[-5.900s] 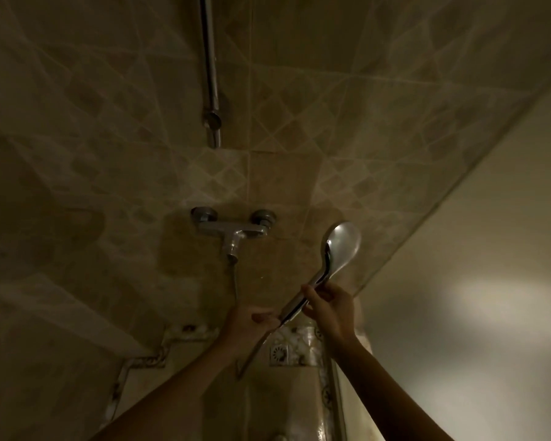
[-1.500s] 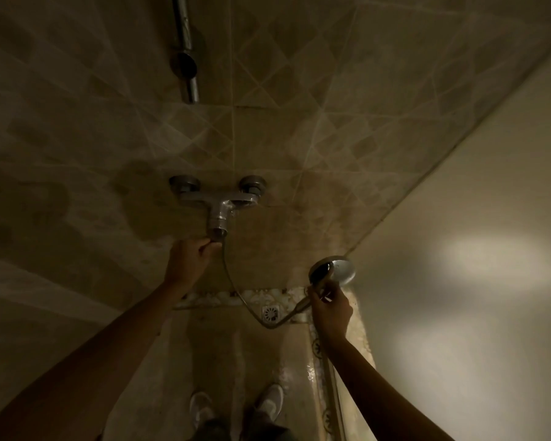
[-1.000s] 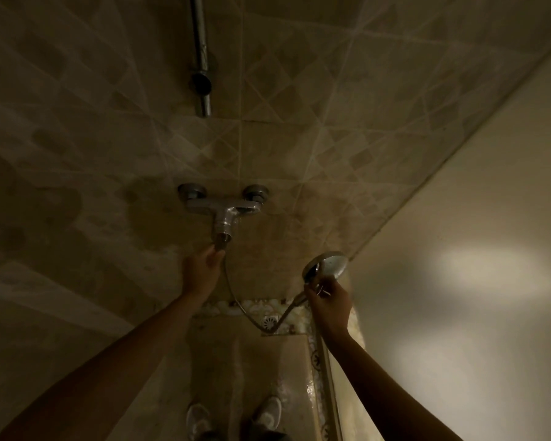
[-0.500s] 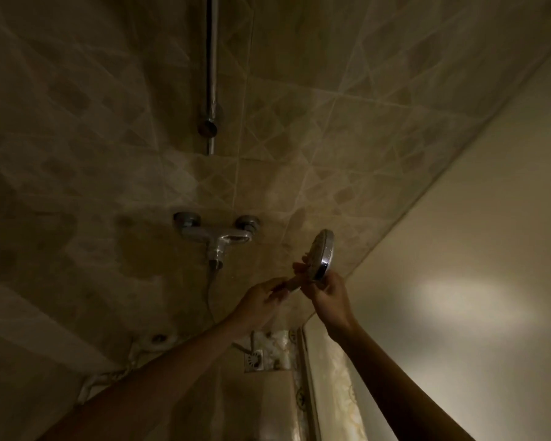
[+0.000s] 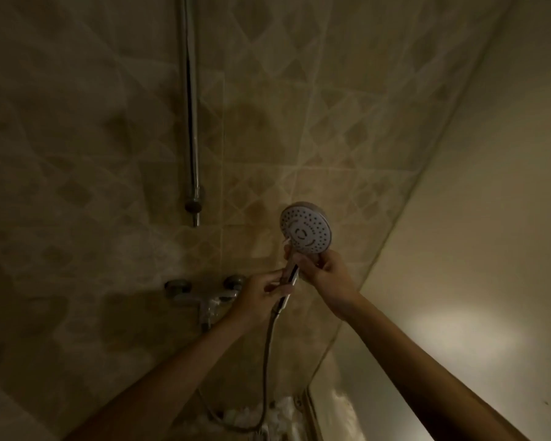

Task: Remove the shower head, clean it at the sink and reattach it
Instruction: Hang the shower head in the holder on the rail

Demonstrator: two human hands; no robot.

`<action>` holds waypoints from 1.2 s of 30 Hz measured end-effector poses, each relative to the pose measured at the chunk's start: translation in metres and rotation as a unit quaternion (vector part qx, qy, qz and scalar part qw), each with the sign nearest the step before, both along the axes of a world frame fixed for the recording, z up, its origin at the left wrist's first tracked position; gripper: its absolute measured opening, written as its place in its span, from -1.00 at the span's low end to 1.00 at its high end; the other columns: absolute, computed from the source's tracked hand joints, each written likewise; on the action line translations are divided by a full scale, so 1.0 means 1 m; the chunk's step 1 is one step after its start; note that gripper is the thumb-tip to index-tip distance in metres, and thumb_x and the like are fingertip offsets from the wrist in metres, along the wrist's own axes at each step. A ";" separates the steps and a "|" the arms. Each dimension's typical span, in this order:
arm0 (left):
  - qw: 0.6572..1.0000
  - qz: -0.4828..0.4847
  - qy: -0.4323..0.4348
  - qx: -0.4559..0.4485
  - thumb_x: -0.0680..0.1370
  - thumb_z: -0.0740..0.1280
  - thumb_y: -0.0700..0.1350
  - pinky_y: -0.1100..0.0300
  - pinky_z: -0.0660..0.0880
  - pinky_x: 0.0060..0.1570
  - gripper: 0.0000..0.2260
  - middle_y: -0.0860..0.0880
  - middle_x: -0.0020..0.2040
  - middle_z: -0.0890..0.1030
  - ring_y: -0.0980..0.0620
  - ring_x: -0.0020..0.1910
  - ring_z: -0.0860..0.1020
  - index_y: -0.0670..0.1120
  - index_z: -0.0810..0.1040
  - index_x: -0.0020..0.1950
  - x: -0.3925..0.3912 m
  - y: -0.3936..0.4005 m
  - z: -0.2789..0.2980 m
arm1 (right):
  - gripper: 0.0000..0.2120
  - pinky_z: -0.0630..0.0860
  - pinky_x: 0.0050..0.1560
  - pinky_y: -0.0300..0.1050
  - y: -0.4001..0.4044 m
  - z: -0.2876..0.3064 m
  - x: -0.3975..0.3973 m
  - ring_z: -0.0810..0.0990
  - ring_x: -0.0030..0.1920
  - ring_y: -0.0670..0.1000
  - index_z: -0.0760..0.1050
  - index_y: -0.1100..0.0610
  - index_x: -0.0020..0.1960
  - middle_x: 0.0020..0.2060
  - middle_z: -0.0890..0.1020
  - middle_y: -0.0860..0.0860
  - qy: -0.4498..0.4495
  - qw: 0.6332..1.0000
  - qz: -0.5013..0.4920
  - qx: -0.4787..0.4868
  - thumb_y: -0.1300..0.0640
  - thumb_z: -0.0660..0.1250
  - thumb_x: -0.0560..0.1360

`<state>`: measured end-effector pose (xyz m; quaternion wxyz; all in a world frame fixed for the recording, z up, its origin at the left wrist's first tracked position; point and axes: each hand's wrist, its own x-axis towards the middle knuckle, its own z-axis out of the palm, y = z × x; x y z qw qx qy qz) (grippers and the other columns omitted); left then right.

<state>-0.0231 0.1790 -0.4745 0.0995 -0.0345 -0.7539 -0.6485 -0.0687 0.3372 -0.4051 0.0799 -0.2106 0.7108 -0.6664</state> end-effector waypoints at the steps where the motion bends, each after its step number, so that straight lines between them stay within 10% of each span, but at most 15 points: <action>1: 1.000 0.005 0.006 -0.008 0.55 0.44 -0.09 0.18 0.56 -0.06 -0.66 -0.05 0.00 0.72 0.11 -0.05 0.63 0.42 0.65 0.04 -0.004 -0.002 0.009 | -0.86 0.62 0.09 0.18 -0.002 0.008 -0.003 0.69 0.04 0.18 0.65 0.06 0.15 0.02 0.71 0.19 0.016 1.000 -0.009 0.012 0.18 0.39 0.62; 4: 0.999 0.018 0.026 -0.015 0.50 0.45 0.03 0.07 0.60 0.05 -0.76 0.00 0.05 0.75 0.12 0.02 0.68 0.31 0.67 0.12 -0.014 -0.007 0.039 | -0.96 0.57 -0.14 0.11 -0.008 0.028 -0.008 0.55 -0.25 0.06 0.62 0.10 -0.04 -0.29 0.56 0.09 0.052 0.998 -0.026 0.040 0.15 0.44 0.58; 8: 0.998 0.019 0.061 -0.005 0.47 0.43 0.11 -0.07 0.58 0.20 -0.69 0.03 0.08 0.75 0.07 0.12 0.68 0.13 0.69 0.20 -0.026 -0.009 0.073 | -0.91 0.65 0.09 0.25 -0.014 0.056 -0.011 0.72 -0.07 0.14 0.64 0.21 0.04 -0.11 0.71 0.24 0.087 0.995 -0.015 0.050 0.20 0.45 0.57; 14: 0.997 0.009 0.070 0.035 0.58 0.36 0.00 -0.10 0.53 -0.11 -0.84 -0.07 -0.15 0.66 -0.04 -0.17 0.60 0.12 0.70 0.10 -0.032 -0.012 0.121 | -0.80 0.54 0.10 0.45 -0.021 0.109 -0.019 0.62 -0.14 0.26 0.56 0.39 0.07 -0.16 0.57 0.41 0.119 0.992 0.003 0.051 0.24 0.42 0.58; 22: 0.995 0.007 0.096 0.032 0.63 0.31 -0.26 0.12 0.62 -0.08 -0.80 0.01 -0.11 0.72 0.02 -0.11 0.68 0.02 0.65 0.04 -0.041 -0.039 0.213 | -0.87 0.63 0.18 0.19 -0.037 0.188 -0.020 0.73 0.04 0.17 0.67 0.11 0.09 0.00 0.72 0.21 0.125 0.992 0.008 -0.014 0.26 0.43 0.57; 28: 0.981 0.041 0.187 -0.002 0.48 0.43 -0.42 0.27 0.63 -0.16 -0.64 0.07 -0.12 0.73 0.15 -0.13 0.70 0.01 0.59 0.09 -0.037 -0.060 0.299 | -0.72 0.67 -0.23 -0.22 -0.058 0.250 -0.023 0.76 -0.18 -0.09 0.61 0.03 0.12 -0.20 0.79 -0.06 0.133 0.988 0.008 -0.073 0.36 0.46 0.53; 36: 0.955 0.090 0.284 -0.011 0.46 0.43 -0.46 0.22 0.66 -0.14 -0.62 -0.01 -0.05 0.68 0.16 -0.13 0.68 -0.11 0.59 0.19 -0.023 -0.077 0.380 | -0.54 0.72 -0.01 -0.03 -0.076 0.329 -0.016 0.77 -0.01 0.05 0.59 0.12 0.26 -0.04 0.77 0.04 0.237 0.969 0.033 -0.064 0.50 0.44 0.45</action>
